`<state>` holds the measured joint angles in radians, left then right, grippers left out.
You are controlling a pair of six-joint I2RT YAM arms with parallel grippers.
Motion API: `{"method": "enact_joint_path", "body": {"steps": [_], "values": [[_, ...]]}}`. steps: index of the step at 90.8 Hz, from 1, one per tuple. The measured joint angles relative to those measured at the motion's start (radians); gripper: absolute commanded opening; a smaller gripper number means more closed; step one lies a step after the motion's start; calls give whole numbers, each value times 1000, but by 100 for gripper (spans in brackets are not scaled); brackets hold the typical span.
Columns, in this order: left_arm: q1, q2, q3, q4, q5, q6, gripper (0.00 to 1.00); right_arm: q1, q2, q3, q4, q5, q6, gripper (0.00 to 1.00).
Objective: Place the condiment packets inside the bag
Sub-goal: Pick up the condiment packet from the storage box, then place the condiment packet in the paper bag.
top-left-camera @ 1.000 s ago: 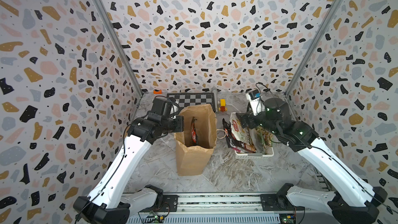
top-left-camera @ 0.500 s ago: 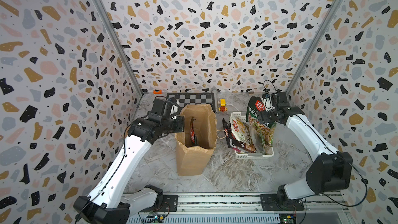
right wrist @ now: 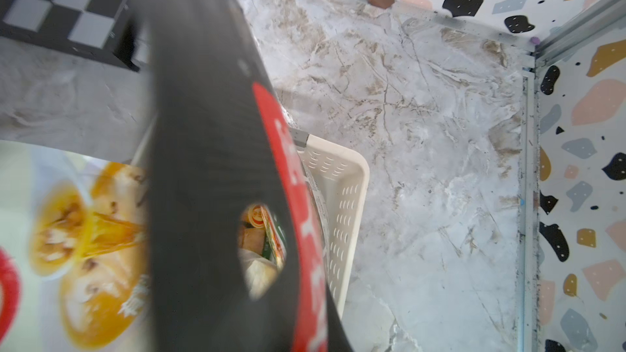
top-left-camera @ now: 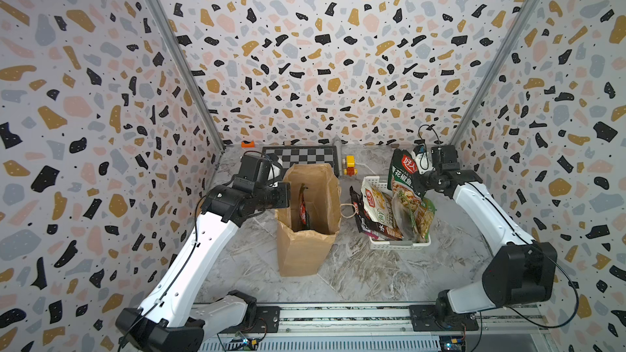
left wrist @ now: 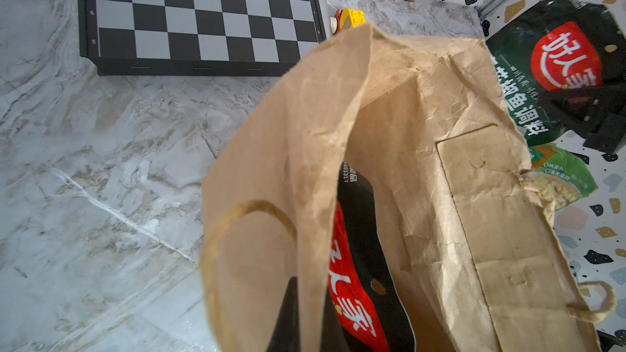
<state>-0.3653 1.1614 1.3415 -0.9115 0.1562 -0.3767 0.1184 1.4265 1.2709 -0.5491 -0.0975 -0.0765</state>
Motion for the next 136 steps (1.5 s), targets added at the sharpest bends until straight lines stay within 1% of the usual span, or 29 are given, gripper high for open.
{"method": "enact_joint_path", "body": {"steps": [12, 24, 34, 41, 52, 58, 69, 88, 115, 136], "values": [[0, 0, 0, 0, 0, 0, 0, 12, -87, 61, -47, -46, 61, 0], [0, 0, 0, 0, 0, 0, 0, 71, -142, 182, -85, -95, 134, 0], [0, 0, 0, 0, 0, 0, 0, 173, -180, 266, -83, -150, 214, 0], [0, 0, 0, 0, 0, 0, 0, 269, -197, 314, -68, -189, 278, 0], [0, 0, 0, 0, 0, 0, 0, 412, -196, 365, 9, -266, 393, 0], [0, 0, 0, 0, 0, 0, 0, 466, -195, 364, 67, -303, 465, 0], [0, 0, 0, 0, 0, 0, 0, 548, -188, 325, 192, -333, 591, 0], [0, 0, 0, 1, 0, 0, 0, 662, -149, 204, 369, -327, 718, 0], [0, 0, -6, 9, 1, 0, 0, 745, 2, 97, 537, -345, 866, 0], [0, 0, -9, 16, 1, 0, 0, 792, 13, 91, 582, -331, 901, 0]]}}
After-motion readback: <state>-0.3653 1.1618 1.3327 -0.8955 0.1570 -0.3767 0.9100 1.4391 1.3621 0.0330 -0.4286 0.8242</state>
